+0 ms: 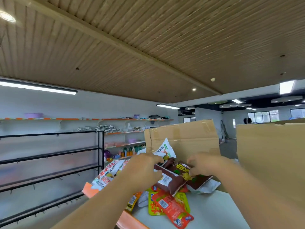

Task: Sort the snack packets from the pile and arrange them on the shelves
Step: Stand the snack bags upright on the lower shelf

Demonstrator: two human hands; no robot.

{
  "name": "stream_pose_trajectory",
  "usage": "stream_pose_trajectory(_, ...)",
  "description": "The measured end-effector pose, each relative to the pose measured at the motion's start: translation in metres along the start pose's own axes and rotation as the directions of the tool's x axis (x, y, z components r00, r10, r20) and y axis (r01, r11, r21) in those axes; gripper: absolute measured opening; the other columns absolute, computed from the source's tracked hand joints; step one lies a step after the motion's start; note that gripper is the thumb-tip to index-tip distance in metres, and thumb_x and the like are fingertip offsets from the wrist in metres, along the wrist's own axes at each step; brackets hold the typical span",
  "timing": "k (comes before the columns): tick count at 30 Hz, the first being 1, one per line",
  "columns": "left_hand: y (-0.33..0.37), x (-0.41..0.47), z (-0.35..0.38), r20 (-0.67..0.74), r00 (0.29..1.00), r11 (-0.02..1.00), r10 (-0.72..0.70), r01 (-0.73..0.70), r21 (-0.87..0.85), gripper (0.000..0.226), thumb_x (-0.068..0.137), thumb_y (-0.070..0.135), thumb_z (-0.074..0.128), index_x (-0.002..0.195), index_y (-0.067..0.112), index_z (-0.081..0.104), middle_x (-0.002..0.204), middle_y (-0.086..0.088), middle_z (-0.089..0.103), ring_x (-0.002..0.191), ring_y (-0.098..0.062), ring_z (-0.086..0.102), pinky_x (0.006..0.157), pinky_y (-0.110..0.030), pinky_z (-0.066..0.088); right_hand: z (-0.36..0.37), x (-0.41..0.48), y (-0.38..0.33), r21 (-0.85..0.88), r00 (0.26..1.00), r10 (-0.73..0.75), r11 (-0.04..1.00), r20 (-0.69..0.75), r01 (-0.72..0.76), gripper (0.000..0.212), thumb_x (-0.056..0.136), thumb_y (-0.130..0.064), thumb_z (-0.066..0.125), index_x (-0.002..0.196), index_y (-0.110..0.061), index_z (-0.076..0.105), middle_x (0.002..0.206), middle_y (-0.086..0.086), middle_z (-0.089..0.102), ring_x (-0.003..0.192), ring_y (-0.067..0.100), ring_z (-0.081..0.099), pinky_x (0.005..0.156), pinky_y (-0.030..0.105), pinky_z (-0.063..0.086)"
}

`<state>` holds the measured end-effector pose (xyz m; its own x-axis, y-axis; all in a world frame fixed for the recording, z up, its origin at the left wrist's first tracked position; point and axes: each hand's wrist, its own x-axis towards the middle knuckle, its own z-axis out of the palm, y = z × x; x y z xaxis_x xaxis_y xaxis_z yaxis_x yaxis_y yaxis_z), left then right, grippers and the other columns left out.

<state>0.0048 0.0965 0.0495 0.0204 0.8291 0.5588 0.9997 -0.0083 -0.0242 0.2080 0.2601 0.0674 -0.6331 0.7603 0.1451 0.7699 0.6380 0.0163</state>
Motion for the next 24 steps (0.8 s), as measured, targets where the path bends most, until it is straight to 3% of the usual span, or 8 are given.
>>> stream_pose_trajectory(2, -0.002, 0.012, 0.012, 0.114, 0.992, 0.998, 0.044, -0.049, 0.037, 0.051, 0.089, 0.040, 0.059, 0.140, 0.039, 0.054, 0.137, 0.008, 0.058, 0.126, -0.019, 0.051, 0.098, -0.034, 0.047, 0.008, 0.002, 0.002, 0.052, 0.998, -0.009, 0.999, 0.068, 0.006, 0.053, 0.085, -0.052, 0.069, 0.130, -0.026, 0.057, 0.113, -0.005, 0.058, 0.100, 0.019, 0.055, 0.078, 0.031, 0.044)
stream_pose_trajectory(5, -0.008, 0.029, 0.023, 0.280, 0.954, 0.994, 0.105, -0.100, -0.034, 0.061, 0.078, 0.041, 0.070, 0.137, 0.045, 0.054, 0.132, 0.010, 0.058, 0.121, -0.016, 0.053, 0.098, -0.036, 0.049, 0.014, -0.003, 0.000, 0.061, 0.992, -0.011, 0.998, 0.129, 0.004, 0.062, 0.074, -0.055, 0.077, 0.129, -0.035, 0.055, 0.122, -0.007, 0.062, 0.106, 0.019, 0.058, 0.091, 0.035, 0.051)
stream_pose_trajectory(9, -0.023, 0.055, 0.030, 0.451, 0.881, 0.989, 0.145, -0.117, -0.089, 0.074, 0.068, 0.046, 0.080, 0.136, 0.053, 0.050, 0.133, 0.019, 0.053, 0.119, -0.010, 0.053, 0.098, -0.035, 0.050, 0.024, -0.013, -0.011, -0.113, 0.994, -0.011, 0.993, 0.110, 0.023, 0.057, 0.069, -0.052, 0.079, 0.118, -0.029, 0.059, 0.087, -0.007, 0.063, 0.083, 0.020, 0.060, 0.069, 0.031, 0.052)
stream_pose_trajectory(11, -0.026, 0.066, 0.032, 0.496, 0.850, 0.984, 0.179, -0.160, -0.080, 0.080, 0.068, 0.045, 0.082, 0.140, 0.053, 0.047, 0.142, 0.021, 0.048, 0.126, -0.009, 0.051, 0.100, -0.033, 0.049, 0.026, -0.016, -0.013, -0.144, 0.996, 0.008, 0.990, 0.087, 0.004, 0.050, 0.070, -0.050, 0.074, 0.111, -0.026, 0.060, 0.083, -0.003, 0.065, 0.078, 0.021, 0.063, 0.066, 0.032, 0.056)
stream_pose_trajectory(13, -0.026, 0.072, 0.036, 0.487, 0.839, 0.970, 0.241, -0.228, -0.087, 0.077, 0.070, 0.040, 0.081, 0.139, 0.052, 0.048, 0.139, 0.019, 0.052, 0.121, -0.011, 0.054, 0.095, -0.031, 0.051, 0.024, -0.020, -0.014, -0.144, 0.997, 0.035, 0.989, 0.068, -0.024, 0.037, 0.076, -0.048, 0.068, 0.100, -0.021, 0.059, 0.076, 0.000, 0.064, 0.074, 0.023, 0.063, 0.060, 0.030, 0.055)
stream_pose_trajectory(16, -0.030, 0.074, 0.042, 0.422, 0.828, 0.929, 0.369, -0.347, -0.130, 0.062, 0.073, 0.028, 0.074, 0.129, 0.051, 0.056, 0.116, 0.017, 0.064, 0.099, -0.012, 0.059, 0.073, -0.027, 0.049, 0.022, -0.021, -0.020, -0.144, 0.997, 0.079, 0.987, 0.028, -0.074, 0.024, 0.085, -0.036, 0.066, 0.090, -0.014, 0.059, 0.069, 0.001, 0.057, 0.065, 0.020, 0.051, 0.050, 0.027, 0.035)
stream_pose_trajectory(21, -0.046, 0.081, 0.042, 0.261, 0.814, 0.853, 0.518, -0.469, -0.230, 0.047, 0.080, 0.029, 0.066, 0.125, 0.041, 0.061, 0.105, 0.013, 0.065, 0.089, -0.007, 0.051, 0.063, -0.022, 0.038, 0.013, -0.015, -0.032, -0.139, 0.982, 0.125, 0.980, -0.141, -0.145, 0.016, 0.085, -0.027, 0.058, 0.089, -0.013, 0.062, 0.084, 0.010, 0.066, 0.076, 0.028, 0.059, 0.062, 0.040, 0.045)
stream_pose_trajectory(24, -0.054, 0.090, 0.038, 0.199, 0.815, 0.810, 0.545, -0.449, -0.377, 0.025, 0.082, 0.036, 0.067, 0.106, 0.037, 0.065, 0.091, 0.009, 0.065, 0.081, -0.010, 0.056, 0.061, -0.024, 0.042, -0.005, -0.022, -0.045, -0.096, 0.945, 0.155, 0.977, -0.289, -0.190, 0.014, 0.093, -0.030, 0.057, 0.088, -0.018, 0.061, 0.081, 0.001, 0.065, 0.078, 0.024, 0.060, 0.062, 0.036, 0.042)
